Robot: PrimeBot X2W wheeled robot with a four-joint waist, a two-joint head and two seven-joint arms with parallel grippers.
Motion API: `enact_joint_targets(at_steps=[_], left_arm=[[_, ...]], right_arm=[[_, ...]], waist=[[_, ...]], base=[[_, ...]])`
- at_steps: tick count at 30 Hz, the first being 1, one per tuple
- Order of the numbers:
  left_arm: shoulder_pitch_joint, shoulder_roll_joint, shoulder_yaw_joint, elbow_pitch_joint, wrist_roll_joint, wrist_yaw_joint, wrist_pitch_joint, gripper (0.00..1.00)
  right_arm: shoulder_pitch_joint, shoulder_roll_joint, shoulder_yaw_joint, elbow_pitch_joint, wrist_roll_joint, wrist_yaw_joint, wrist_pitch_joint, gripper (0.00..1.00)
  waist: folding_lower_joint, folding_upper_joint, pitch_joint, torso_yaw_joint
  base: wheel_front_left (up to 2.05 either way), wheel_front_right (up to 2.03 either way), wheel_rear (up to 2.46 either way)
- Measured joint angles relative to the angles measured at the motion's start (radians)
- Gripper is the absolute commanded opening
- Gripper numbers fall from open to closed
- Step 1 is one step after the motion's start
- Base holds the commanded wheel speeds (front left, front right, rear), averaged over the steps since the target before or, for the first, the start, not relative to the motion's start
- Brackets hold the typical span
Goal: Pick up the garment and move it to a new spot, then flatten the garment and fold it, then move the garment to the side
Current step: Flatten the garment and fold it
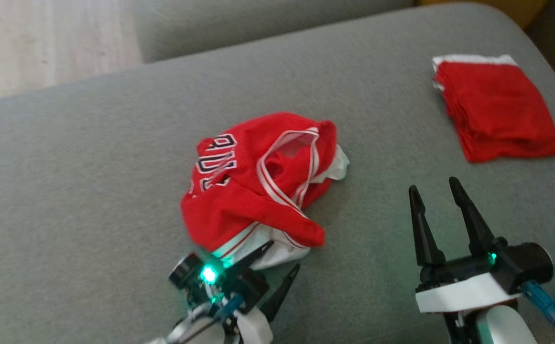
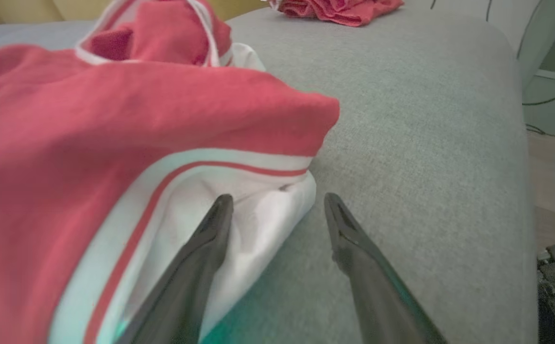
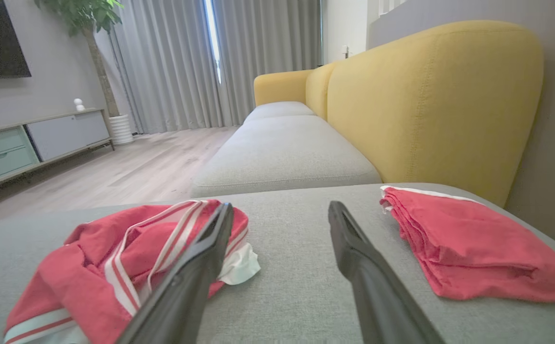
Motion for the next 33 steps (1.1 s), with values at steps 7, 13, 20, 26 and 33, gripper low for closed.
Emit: enact_joint_targets(at_steps=[7, 13, 20, 26, 33], left_arm=[[-0.143, -0.007, -0.096, 0.119, -0.072, -0.007, 0.030, 1.00], [-0.205, -0.007, -0.158, 0.148, -0.208, 0.010, 0.000, 0.00], [-0.335, -0.008, -0.193, 0.030, -0.428, -0.009, -0.049, 0.00], [-0.665, -0.012, -0.138, -0.027, -0.554, -0.016, -0.057, 0.00], [-0.908, -0.005, 0.086, -0.036, -0.609, -0.016, -0.066, 0.00]], right_arm=[[-0.016, 0.000, 0.013, -0.002, 0.000, 0.000, 0.000, 1.00], [-0.046, 0.000, 0.023, 0.004, -0.004, 0.000, 0.000, 1.00], [-0.042, 0.000, 0.025, 0.007, -0.004, 0.000, 0.000, 1.00], [-0.014, 0.000, 0.025, 0.012, -0.004, 0.000, 0.000, 1.00], [0.031, 0.000, -0.010, 0.011, -0.006, 0.000, 0.000, 1.00]], waist=[[0.0000, 0.0000, 0.071, -0.070], [0.0000, 0.0000, 0.082, -0.121], [-0.0003, 0.0000, 0.025, -0.144], [-0.0003, 0.0000, -0.034, -0.159], [-0.0005, 0.0000, -0.095, -0.151]], base=[[0.00, 0.00, 0.00], [0.00, 0.00, 0.00], [0.00, 0.00, 0.00], [0.00, 0.00, 0.00], [0.00, 0.00, 0.00]])
